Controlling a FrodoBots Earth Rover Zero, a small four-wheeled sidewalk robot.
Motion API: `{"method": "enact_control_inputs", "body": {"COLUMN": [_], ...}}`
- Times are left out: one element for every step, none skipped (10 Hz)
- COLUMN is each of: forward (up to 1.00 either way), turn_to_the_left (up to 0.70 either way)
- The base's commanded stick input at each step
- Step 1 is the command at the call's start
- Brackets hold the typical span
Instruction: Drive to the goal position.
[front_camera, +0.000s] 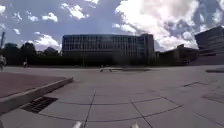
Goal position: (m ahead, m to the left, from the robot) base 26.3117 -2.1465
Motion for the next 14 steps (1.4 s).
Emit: {"method": "enact_control_inputs", "body": {"forward": [0.05,0.06,0.06,0.06,0.06,0.05,0.05,0.06,0.06,0.06,0.06,0.05,0.06,0.06], "turn_to_the_left": [0.00,0.00,0.00,0.00,0.00,0.00,0.00,0.00,0.00,0.00,0.00,0.00,0.00,0.00]}}
